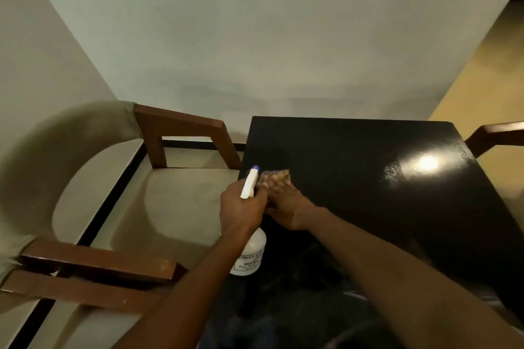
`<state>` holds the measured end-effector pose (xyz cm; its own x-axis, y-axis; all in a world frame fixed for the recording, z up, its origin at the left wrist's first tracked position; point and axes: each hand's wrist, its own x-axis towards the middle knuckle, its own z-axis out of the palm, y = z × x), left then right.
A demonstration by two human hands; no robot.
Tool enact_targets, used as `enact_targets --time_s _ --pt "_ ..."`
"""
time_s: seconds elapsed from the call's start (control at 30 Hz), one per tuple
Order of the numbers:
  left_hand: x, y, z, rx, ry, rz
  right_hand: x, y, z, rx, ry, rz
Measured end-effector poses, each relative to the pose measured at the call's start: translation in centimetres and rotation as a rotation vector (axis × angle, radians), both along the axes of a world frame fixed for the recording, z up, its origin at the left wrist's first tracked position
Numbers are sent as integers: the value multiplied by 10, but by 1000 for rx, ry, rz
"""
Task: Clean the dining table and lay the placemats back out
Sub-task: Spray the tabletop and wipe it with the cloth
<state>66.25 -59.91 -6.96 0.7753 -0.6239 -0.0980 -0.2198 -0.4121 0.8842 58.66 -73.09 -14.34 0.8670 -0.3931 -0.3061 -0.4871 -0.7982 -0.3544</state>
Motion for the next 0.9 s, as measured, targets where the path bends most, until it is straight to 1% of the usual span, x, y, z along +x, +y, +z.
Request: enact_targets --time_s 0.07,0.1,0.23,0.33,0.43,0.53,0.6,0.67,0.77,0.9 --pt "-4 8 3 10 9 -17 -31 34 -2 -2 26 103" --pt "-7 13 5 21 -1 -31 -54 49 -7 -10 23 120" --pt "-15 46 16 66 -42 -110 -151 78 -20 -71 -57 79" --pt "-19 83 23 139 -59 -186 -216 72 -22 -120 -72 -28" --pt "-18 125 21 239 -67 -254 -247 47 -24 -80 -42 -246" --pt "-17 160 15 293 -6 -254 -226 21 -31 -38 -7 -474" --pt "-19 177 9 306 -16 -248 -193 8 -31 -37 28 -540" --pt "-21 190 1 313 -40 -262 -156 6 -25 -20 44 -554" --pt "-22 201 -6 341 -78 -290 -103 24 -20 11 64 -465" --pt "-22 209 -8 330 -54 -296 -47 81 -13 34 45 -214"
